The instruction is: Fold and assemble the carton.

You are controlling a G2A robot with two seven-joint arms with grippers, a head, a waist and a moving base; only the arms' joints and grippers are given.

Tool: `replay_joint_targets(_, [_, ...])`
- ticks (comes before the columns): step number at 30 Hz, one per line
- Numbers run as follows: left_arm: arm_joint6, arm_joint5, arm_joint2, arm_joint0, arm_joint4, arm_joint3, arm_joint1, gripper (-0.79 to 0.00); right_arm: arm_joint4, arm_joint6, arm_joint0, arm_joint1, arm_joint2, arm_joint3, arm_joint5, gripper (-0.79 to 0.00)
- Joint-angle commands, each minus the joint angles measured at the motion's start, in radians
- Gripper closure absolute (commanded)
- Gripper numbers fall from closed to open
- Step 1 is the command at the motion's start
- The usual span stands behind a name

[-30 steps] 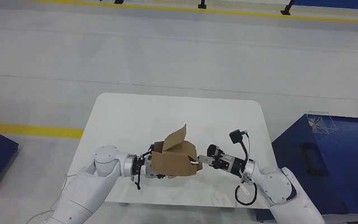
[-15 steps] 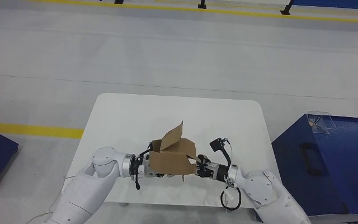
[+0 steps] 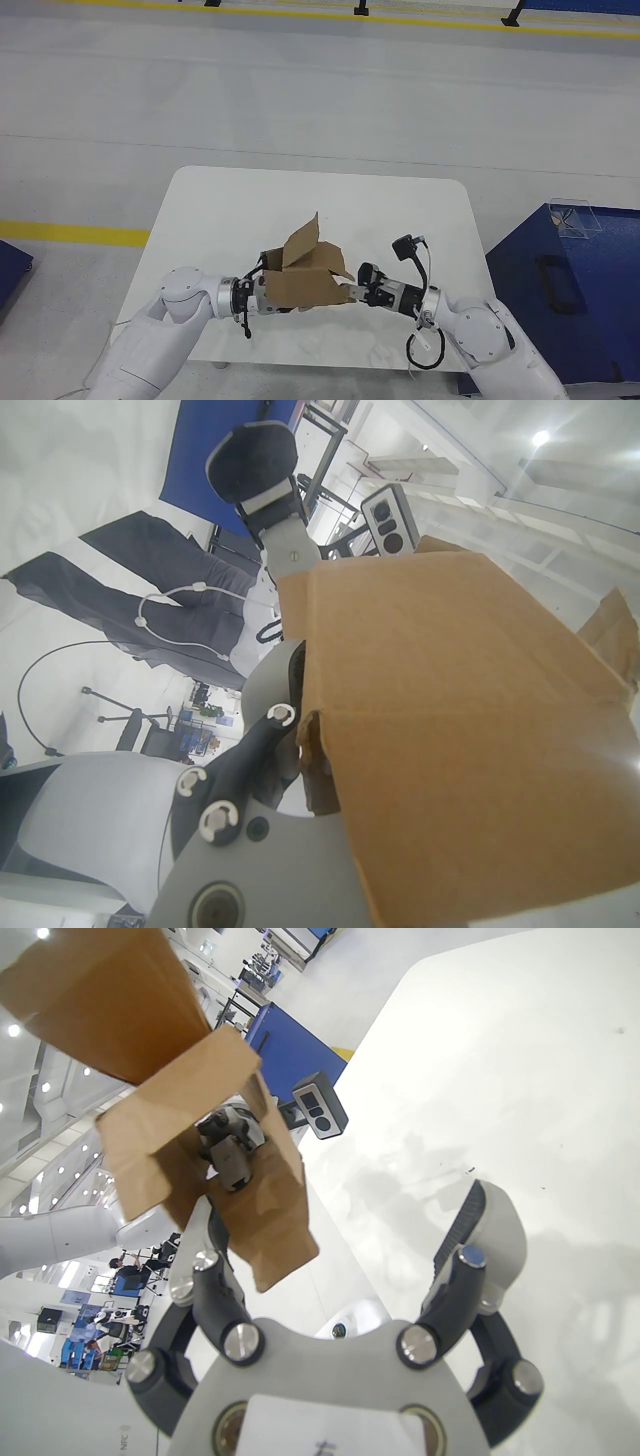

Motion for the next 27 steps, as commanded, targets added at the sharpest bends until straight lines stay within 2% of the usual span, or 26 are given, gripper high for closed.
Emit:
replay_joint_targets(1, [0.023, -0.014, -0.004, 0.004, -0.002, 0.004, -0.001, 0.0, -0.001, -0.002, -0.012, 0.002, 0.009, -0.017, -0.002, -0.785])
replay_joint_targets(7, [0.046, -0.01, -0.006, -0.009, -0.02, 0.039, -0.005, 0.0, -0.02, -0.013, -0.036, 0.004, 0.018, -0.068, 0.007, -0.785])
replay_joint_targets(17, [0.025, -0.031, 0.001, -0.02, -0.025, 0.052, -0.01, 0.0, -0.033, -0.022, 0.011, -0.007, -0.033, -0.037, 0.047, -0.785])
replay_joint_targets(27, [-0.047, -0.105, -0.017, -0.003, 0.001, 0.014, -0.003, 0.0, -0.025, -0.029, 0.036, -0.007, -0.007, 0.012, 0.094, -0.785])
